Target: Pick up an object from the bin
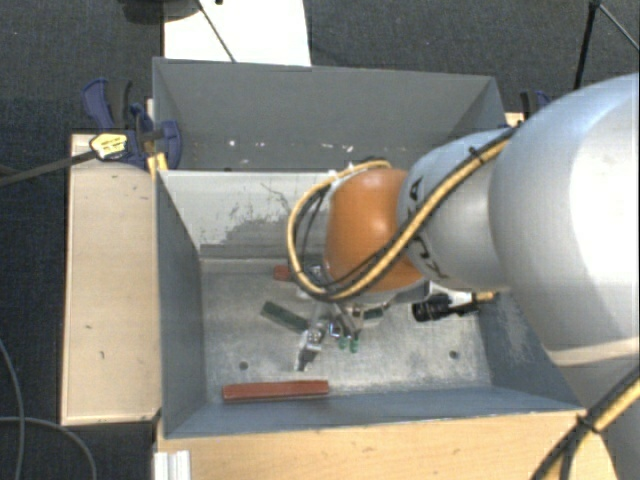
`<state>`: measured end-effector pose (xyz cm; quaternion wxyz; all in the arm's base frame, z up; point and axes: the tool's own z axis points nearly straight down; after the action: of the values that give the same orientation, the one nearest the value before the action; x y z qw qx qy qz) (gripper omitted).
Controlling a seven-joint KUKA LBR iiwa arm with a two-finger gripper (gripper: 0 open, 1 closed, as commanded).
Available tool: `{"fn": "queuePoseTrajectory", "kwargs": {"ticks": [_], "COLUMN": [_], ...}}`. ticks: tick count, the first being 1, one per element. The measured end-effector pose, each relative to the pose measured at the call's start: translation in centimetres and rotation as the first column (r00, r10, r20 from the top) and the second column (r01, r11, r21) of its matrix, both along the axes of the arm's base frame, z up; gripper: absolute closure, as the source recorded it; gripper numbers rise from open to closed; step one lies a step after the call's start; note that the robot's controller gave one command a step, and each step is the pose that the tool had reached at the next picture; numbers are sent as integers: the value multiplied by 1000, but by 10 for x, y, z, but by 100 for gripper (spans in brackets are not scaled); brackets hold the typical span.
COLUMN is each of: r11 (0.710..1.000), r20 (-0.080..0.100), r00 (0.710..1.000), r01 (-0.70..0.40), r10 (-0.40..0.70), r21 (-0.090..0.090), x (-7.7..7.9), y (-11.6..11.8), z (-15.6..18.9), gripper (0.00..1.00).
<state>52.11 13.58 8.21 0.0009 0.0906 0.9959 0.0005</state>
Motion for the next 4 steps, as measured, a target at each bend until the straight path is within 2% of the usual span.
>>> {"fn": "queuePoseTrajectory", "kwargs": {"ticks": [1, 3, 4], "r11": [1000, 1000, 1000], "r20": [16, 13, 4], "r00": [1000, 1000, 1000], "r01": [-14, -13, -13], "r10": [14, 13, 13], "r21": [2, 2, 0], "x": [6, 6, 4], "y": [2, 2, 2], "z": [-7, -6, -4], "gripper": [100, 100, 100]}}
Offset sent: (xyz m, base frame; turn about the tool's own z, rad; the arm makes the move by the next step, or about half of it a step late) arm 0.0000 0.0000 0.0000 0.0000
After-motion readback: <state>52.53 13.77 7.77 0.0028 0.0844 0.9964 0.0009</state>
